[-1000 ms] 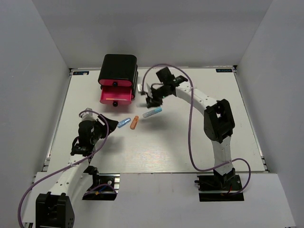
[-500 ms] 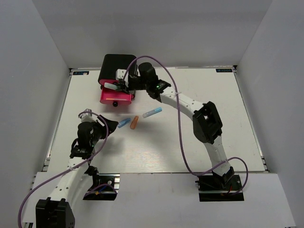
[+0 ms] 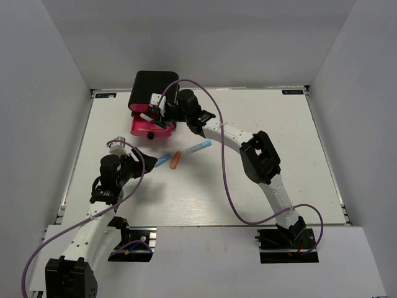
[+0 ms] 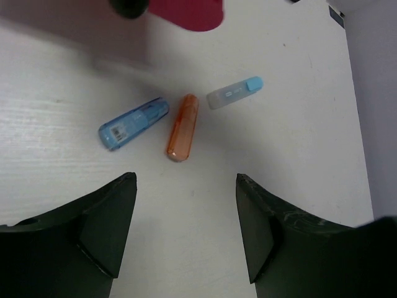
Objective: Sort the stationery into containers
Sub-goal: Place the pen in the drawer, then pick up the pen from the center of the board.
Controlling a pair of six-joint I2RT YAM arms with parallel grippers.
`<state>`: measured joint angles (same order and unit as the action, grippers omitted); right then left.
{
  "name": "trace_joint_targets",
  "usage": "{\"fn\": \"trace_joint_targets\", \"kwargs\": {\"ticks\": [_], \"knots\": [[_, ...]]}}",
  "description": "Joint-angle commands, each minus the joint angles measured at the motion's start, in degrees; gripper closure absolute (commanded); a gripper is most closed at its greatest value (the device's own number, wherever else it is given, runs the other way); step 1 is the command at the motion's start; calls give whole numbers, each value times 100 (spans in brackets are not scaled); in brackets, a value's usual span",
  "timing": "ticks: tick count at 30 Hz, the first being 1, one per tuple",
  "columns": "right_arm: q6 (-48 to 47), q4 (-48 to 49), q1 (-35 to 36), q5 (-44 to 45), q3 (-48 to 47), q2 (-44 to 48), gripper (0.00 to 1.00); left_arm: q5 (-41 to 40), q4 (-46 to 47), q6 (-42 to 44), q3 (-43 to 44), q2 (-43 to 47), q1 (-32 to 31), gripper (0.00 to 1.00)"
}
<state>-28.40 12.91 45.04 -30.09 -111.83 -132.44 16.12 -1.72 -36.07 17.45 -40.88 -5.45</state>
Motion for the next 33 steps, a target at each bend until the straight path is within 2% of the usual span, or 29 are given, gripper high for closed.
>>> {"fn": "trace_joint_targets", "kwargs": {"ticks": [1,6,8,9,10,12,13,14,17,19,21,22,23,27,29,33], "knots": [[28,54,-56,64,-181,192,46,453,207,724,600,-174,-26,25],[133,-86,-91,55,-164,507,43,848,207,1435,1207,-762,-79,24],[692,-95,-153,449,-120,649,45,1032,285,1577,1444,-1061,-131,23],[948,-348,-318,625,-250,745,50,1094,347,1699,1523,-1184,-131,23],[1551,-524,-390,853,-312,824,63,1182,426,1770,1698,-1490,-131,23],[1837,-1182,-757,855,-296,991,80,1261,496,1971,2014,-1851,-315,27],[2073,-1263,-864,733,-174,1184,100,1349,497,2034,2130,-2044,-386,34],[2110,-1551,-969,706,-51,1429,100,1350,497,2104,2253,-2238,-456,40],[2006,-1528,-1540,479,1492,2256,100,1350,418,2420,2832,-3011,-851,64],[1909,-1528,-1804,372,2466,2825,100,1289,287,2657,3263,-3521,-1220,68],[1839,-1650,-2033,302,2797,3039,72,1175,129,2807,3727,-3864,-1466,68],[1812,-1825,-2278,275,3216,3232,61,1096,-72,2947,3887,-4231,-1667,68],[1812,-1870,-2341,275,3351,3425,51,1034,-179,3018,4184,-4418,-1774,62],[1759,-1818,-2684,240,4256,4006,47,595,-557,3168,4783,-5305,-2117,35],[1785,-1844,-2877,196,4458,4138,46,454,-898,3343,5248,-5701,-2240,29],[1847,-1827,-3150,30,4662,4209,46,7,-1410,3572,6032,-6554,-2381,26]]}}
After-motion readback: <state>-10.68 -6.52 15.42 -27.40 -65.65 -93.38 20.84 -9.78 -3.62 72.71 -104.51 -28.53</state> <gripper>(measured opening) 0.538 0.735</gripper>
